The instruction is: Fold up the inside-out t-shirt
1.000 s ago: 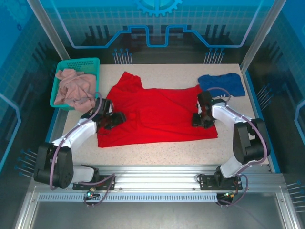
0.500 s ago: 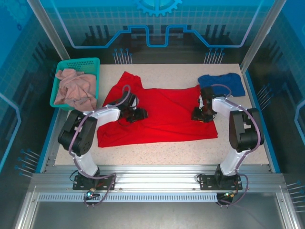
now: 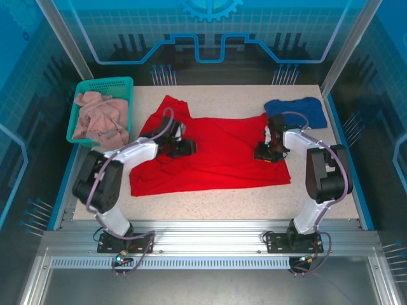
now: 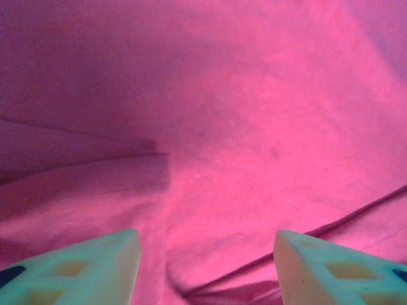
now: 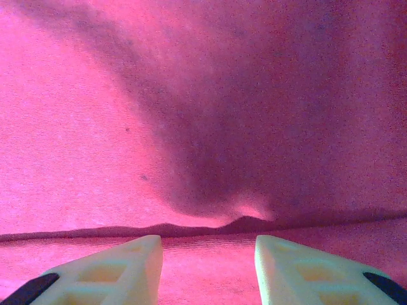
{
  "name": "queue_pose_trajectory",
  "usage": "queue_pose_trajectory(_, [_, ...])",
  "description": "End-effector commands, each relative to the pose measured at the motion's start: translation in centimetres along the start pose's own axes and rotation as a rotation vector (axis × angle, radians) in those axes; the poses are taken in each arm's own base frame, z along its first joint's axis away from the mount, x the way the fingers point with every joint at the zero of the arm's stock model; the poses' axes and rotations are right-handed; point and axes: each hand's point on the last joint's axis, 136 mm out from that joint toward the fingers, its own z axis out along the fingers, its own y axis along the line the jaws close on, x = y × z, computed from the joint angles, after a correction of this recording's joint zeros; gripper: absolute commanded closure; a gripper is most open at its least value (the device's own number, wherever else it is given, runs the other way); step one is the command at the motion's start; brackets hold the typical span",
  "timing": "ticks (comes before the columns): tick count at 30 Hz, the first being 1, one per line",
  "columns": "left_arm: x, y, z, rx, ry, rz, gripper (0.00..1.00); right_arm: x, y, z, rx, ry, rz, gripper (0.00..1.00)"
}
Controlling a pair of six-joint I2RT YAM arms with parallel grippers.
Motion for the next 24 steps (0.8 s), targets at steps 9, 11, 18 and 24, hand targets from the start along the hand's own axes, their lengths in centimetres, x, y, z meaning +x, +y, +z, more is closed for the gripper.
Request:
queue_pose_trajectory(9, [-2.5, 11.3, 0.0, -0.126, -0.041, -0.272, 0.43, -3.3, -1.1, 1.9, -0.033, 0.057, 0.063, 0.58])
queue_pose_trajectory(11, [-2.3, 12.2, 0.6, -0.147, -0.024, -0.284, 0.43, -3.0, -1.9, 2.4, -0.018, 0.083, 0.076, 0.59])
queue_pose_trajectory(18, [-0.1, 14.1, 1.1, -0.186, 0.024, -0.332, 0.44, -1.9, -4.7, 2.1, 0.079, 0.136, 0.088, 0.66])
queue_pose_trajectory(24, [2.6, 12.5, 0.3, -0.151, 0.051, -0.308, 0.44, 1.6, -7.0, 1.9, 0.212, 0.222, 0.055, 0.69])
